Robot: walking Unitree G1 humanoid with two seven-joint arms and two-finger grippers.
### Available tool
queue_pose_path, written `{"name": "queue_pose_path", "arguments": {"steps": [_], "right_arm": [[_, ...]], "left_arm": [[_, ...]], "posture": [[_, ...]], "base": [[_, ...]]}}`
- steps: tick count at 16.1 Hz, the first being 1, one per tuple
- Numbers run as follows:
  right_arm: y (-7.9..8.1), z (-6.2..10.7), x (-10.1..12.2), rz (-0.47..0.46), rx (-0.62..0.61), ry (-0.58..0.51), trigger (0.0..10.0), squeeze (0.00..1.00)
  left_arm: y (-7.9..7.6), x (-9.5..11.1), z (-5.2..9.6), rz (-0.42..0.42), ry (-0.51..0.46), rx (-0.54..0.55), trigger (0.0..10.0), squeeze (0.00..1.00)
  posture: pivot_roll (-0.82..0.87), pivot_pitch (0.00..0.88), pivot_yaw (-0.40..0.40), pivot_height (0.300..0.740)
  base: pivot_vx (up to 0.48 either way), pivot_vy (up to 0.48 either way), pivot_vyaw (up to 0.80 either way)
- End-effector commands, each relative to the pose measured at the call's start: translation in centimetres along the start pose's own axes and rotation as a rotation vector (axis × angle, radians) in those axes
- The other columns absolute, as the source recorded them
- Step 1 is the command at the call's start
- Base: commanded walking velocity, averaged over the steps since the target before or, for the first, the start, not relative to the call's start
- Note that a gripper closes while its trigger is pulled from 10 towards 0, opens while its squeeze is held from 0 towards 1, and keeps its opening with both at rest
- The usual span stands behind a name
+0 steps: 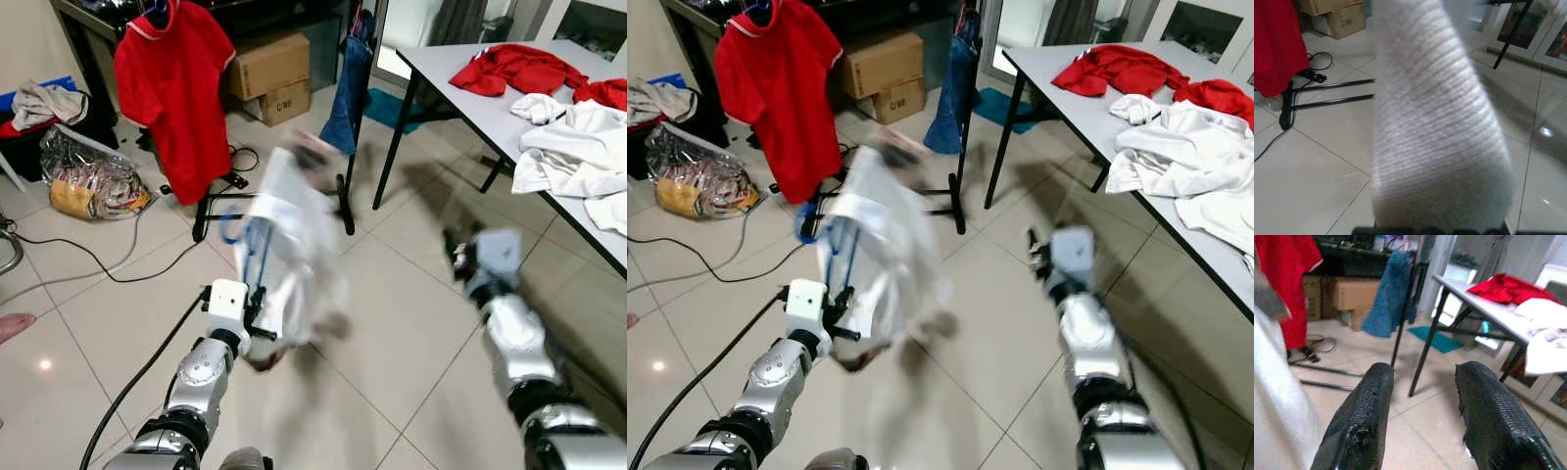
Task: Hang hanger
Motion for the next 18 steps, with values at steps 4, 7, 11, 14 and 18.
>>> {"name": "queue_pose_path", "arguments": {"steps": [4,7,11,14,18], "right_arm": [[3.1,1.8,-0.7,-0.001,0.138,-0.019,10.0,0.00],[4.1,2.9,-1.0,-0.006,0.206,-0.028,10.0,0.00],[5.0,5.6,-2.1,0.030,0.336,-0.004,10.0,0.00],[4.9,6.6,-2.5,0.035,0.367,0.020,10.0,0.00],[5.1,6.3,-2.1,0.030,0.375,0.026,10.0,0.00]], "left_arm": [[-0.6,0.9,-0.1,0.048,-0.076,-0.018,10.0,0.00],[-0.9,0.8,0.0,0.075,-0.090,-0.020,10.0,0.00],[-1.2,-0.1,1.1,0.121,-0.114,-0.008,10.0,0.00],[-1.4,-0.5,1.6,0.148,-0.132,0.008,10.0,0.00],[-2.0,-0.7,1.7,0.093,-0.115,-0.024,10.0,0.00]], "posture": [[0.17,0.013,-0.002,0.740],[0.17,0.014,-0.005,0.740],[0.16,0.014,-0.023,0.740],[0.17,0.017,-0.031,0.740],[0.17,0.020,-0.034,0.740]], "base": [[0.000,0.000,0.00],[0.000,0.000,0.00],[0.000,0.000,0.00],[0.000,0.000,0.00],[0.000,0.000,0.00]]}}
Point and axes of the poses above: a point about 5 cm out from each wrist's last joint towards the gripper, its own z axis pointing back from the gripper into the wrist, its own x axis along the axis of the wrist's last joint, y = z × x, the point moved 1 cm from there along -z, pointing out of the wrist towards the gripper, and after that the axes turned 11 degrees about z, right-handed, at the moved point
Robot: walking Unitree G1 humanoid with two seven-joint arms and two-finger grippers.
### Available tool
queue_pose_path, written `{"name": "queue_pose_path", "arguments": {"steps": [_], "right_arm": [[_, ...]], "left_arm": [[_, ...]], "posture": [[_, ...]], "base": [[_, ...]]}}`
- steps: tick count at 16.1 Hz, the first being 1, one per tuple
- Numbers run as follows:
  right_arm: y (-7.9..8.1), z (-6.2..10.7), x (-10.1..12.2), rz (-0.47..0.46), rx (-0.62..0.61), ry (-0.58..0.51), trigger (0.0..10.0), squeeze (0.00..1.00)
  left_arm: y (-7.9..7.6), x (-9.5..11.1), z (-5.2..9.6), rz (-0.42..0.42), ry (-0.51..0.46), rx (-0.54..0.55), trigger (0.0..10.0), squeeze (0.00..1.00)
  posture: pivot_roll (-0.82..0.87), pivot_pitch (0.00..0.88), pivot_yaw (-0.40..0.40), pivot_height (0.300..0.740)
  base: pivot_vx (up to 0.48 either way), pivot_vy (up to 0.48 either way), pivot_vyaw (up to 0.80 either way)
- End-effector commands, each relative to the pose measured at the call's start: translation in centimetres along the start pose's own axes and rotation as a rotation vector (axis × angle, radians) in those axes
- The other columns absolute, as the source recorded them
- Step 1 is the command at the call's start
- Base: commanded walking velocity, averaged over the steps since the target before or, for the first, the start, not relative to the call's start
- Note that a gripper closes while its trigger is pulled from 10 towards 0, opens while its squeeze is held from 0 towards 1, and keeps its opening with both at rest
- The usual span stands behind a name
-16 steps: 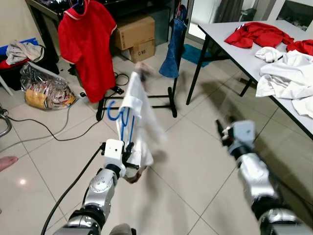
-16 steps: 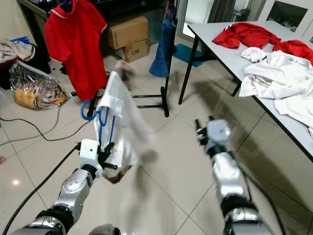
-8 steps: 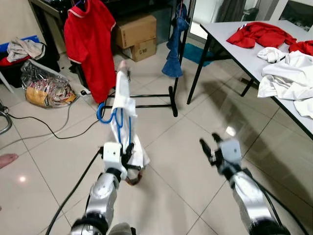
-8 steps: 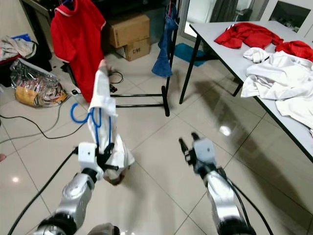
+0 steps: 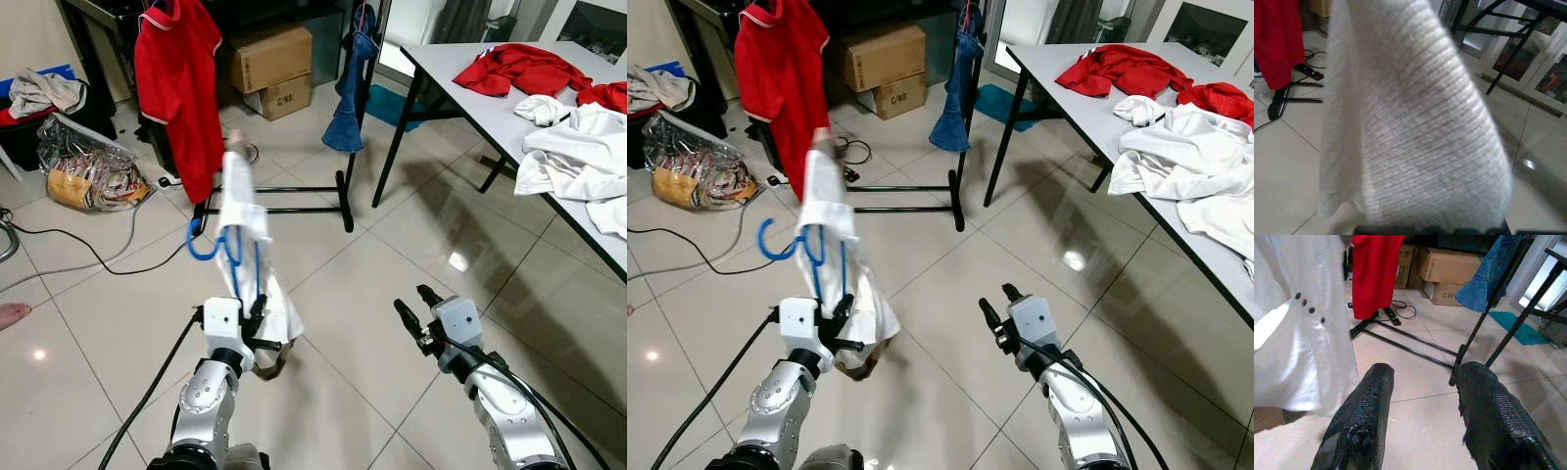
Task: Hang hanger
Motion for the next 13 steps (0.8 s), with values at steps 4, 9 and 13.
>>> {"name": "queue_pose_path", "arguments": {"steps": [4,9,13], "right_arm": [[-0.1,-0.3,0.4,0.006,0.012,0.006,10.0,0.00],[-0.1,0.1,1.1,-0.004,0.015,-0.034,10.0,0.00],[0.0,0.9,2.6,-0.066,-0.009,-0.107,10.0,0.00]], "left_arm": [[-0.7,0.8,-0.5,-0.126,-0.011,-0.070,10.0,0.00],[-1.4,1.1,-0.5,-0.209,0.016,-0.206,10.0,0.00],[-1.6,2.1,0.3,-0.240,-0.008,-0.308,10.0,0.00]], "posture": [[0.17,0.017,-0.028,0.740],[0.16,0.009,-0.018,0.740],[0.16,0.009,-0.013,0.740]], "base": [[0.000,0.000,0.00],[0.000,0.000,0.00],[0.000,0.000,0.00]]}}
Point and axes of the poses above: a point about 5 cm out from each wrist's last joint towards the gripper, its own z axis pointing back from the gripper into the wrist, its own x axis along the axis of the wrist's last joint, y = z × x, the point moved 1 cm from there along -z, pointing out of the wrist towards the gripper, and after that the axes turned 11 degrees about z, right-handed, at the moved point
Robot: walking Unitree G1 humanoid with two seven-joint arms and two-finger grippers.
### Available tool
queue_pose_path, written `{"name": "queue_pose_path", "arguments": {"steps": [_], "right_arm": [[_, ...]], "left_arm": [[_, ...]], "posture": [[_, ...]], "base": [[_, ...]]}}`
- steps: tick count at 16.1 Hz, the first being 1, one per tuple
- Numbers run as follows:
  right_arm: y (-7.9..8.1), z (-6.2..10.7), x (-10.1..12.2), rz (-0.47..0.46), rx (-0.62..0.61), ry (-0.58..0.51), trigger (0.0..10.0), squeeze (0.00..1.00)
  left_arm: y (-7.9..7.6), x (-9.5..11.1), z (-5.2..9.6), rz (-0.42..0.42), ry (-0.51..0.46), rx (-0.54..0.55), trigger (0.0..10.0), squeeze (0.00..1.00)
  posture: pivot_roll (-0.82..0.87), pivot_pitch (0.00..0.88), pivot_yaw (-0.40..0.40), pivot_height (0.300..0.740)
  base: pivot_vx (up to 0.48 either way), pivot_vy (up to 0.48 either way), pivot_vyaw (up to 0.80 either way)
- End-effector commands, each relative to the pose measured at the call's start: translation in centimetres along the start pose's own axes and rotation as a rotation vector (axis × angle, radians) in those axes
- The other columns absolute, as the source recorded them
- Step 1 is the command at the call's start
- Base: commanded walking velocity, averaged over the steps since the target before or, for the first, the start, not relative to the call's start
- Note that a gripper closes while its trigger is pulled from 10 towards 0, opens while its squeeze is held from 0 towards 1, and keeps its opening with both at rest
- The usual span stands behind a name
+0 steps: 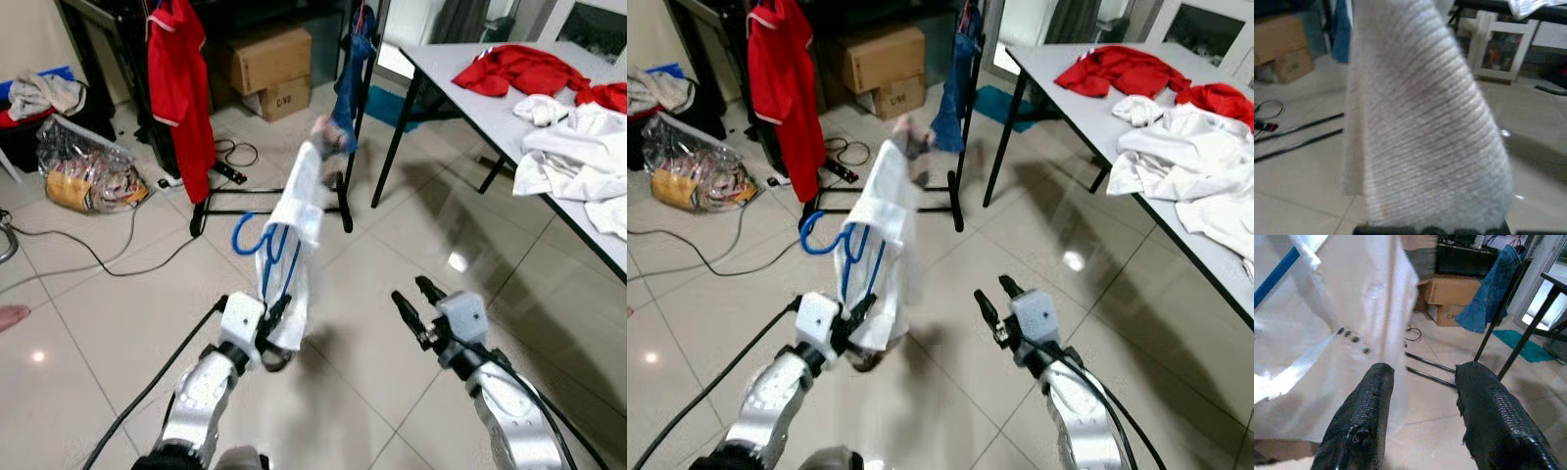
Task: Hang hanger
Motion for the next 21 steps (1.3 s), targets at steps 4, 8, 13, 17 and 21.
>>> {"name": "queue_pose_path", "arguments": {"steps": [4,8,13,17,21], "right_arm": [[-1.0,0.4,1.3,-0.070,-0.077,-0.026,10.0,0.00],[-0.4,0.1,1.6,-0.079,-0.055,-0.025,10.0,0.00],[-0.1,0.2,1.7,-0.095,-0.050,-0.010,10.0,0.00],[0.1,0.3,1.6,-0.101,-0.046,-0.004,10.0,0.00],[0.3,0.3,1.7,-0.104,-0.047,-0.004,10.0,0.00]], "left_arm": [[0.6,1.8,0.6,0.124,-0.080,0.033,10.0,0.00],[2.5,3.0,-0.4,0.386,-0.124,0.177,10.0,0.00],[2.7,3.5,-0.9,0.563,-0.068,0.179,10.0,0.00],[2.5,3.7,-1.5,0.802,-0.021,0.166,10.0,0.00],[3.2,4.8,-1.8,0.917,-0.051,0.208,10.0,0.00]], "posture": [[0.17,0.009,-0.008,0.740],[0.17,0.007,-0.008,0.740],[0.16,0.007,-0.005,0.740],[0.16,0.009,-0.003,0.740],[0.16,0.008,-0.001,0.740]], "base": [[0.000,0.000,0.00],[0.000,0.000,0.00],[0.000,0.000,0.00],[0.000,0.000,0.00],[0.000,0.000,0.00]]}}
Point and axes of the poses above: a point about 5 cm out from each wrist's last joint towards the gripper, its own z axis pointing back from the gripper into the wrist, its own x axis along the axis of the wrist's last joint, y = z × x, the point moved 1 cm from there along -z, pointing out of the wrist towards the gripper, and after that the axes turned 11 degrees about z, right-handed, at the moved point
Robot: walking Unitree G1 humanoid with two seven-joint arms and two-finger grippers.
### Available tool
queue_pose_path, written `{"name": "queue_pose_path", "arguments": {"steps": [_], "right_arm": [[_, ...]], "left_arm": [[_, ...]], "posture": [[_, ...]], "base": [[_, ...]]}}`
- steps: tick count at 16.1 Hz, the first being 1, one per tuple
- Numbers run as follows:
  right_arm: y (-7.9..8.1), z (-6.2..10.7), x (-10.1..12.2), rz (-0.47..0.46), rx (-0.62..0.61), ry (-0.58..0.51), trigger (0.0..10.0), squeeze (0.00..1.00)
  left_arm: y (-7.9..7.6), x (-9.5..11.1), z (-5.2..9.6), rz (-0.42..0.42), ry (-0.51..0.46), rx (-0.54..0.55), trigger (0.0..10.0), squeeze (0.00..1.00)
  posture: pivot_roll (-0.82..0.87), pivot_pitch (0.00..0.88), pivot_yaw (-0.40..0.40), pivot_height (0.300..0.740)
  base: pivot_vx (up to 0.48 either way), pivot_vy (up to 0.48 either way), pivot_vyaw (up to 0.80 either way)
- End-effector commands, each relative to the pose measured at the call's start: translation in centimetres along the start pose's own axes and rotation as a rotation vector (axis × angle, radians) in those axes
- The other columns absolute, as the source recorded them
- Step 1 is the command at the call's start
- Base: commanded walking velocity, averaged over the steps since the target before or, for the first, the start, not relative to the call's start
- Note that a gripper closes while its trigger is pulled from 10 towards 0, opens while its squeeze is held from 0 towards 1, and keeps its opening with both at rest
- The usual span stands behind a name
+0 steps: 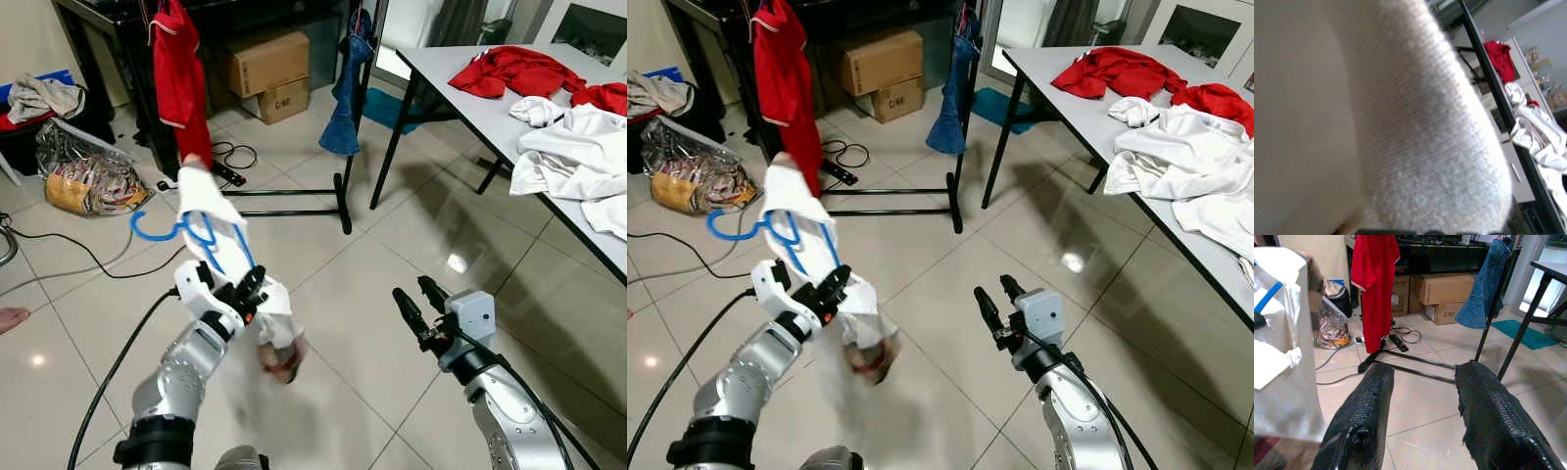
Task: Hang hanger
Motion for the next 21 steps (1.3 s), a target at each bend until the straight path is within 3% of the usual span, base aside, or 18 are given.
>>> {"name": "queue_pose_path", "arguments": {"steps": [1,3,4,10,11,14,16,21], "right_arm": [[-0.1,-0.1,0.5,0.005,-0.004,-0.014,10.0,0.00],[-0.1,-0.3,0.6,0.007,-0.008,-0.017,10.0,0.00],[-0.1,-0.4,0.7,0.008,-0.011,-0.021,10.0,0.00],[0.2,-0.6,0.6,0.000,-0.004,-0.018,10.0,0.00],[0.2,-0.7,0.6,-0.003,-0.006,-0.018,10.0,0.00],[0.3,-1.0,0.7,-0.007,-0.006,-0.022,10.0,0.00],[0.3,-1.2,0.8,-0.009,-0.009,-0.025,10.0,0.00],[0.3,-1.5,1.0,-0.013,-0.015,-0.034,10.0,0.00]], "left_arm": [[-1.2,0.9,-0.4,-0.034,-0.025,-0.027,10.0,0.00],[-1.7,1.6,-0.5,-0.240,-0.058,-0.014,10.0,0.00],[-2.6,1.9,-0.6,-0.410,-0.064,-0.064,10.0,0.00],[-3.7,2.0,-0.5,-0.716,-0.024,-0.167,10.0,0.00],[-3.7,1.5,-0.2,-0.819,0.008,-0.209,10.0,0.00],[-3.6,0.0,0.3,-0.972,0.087,-0.291,10.0,0.00],[-3.3,-0.5,0.5,-0.990,0.083,-0.284,10.0,0.00],[-2.9,-0.6,0.4,-0.788,-0.030,-0.177,10.0,0.00]], "posture": [[0.16,0.008,0.001,0.740],[0.16,0.009,0.002,0.740],[0.16,0.009,0.003,0.740],[0.17,0.012,0.002,0.740],[0.16,0.011,0.001,0.740],[0.16,0.012,0.000,0.740],[0.17,0.015,0.000,0.740],[0.17,0.016,-0.004,0.740]], "base": [[0.000,0.000,0.00],[0.000,0.000,0.00],[0.000,0.000,0.00],[0.000,0.000,0.00],[0.000,0.000,0.00],[0.000,0.000,0.00],[0.000,0.000,0.00],[0.000,0.000,0.00]]}}
Point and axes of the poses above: a point about 5 cm out from each wrist's last joint towards the gripper, its own z axis pointing back from the gripper into the wrist, its own x axis along the axis of the wrist's last joint, y = z × x, the point moved 1 cm from there along -z, pointing out of the wrist towards the gripper, and after that the axes turned 11 degrees about z, right-handed, at the moved point
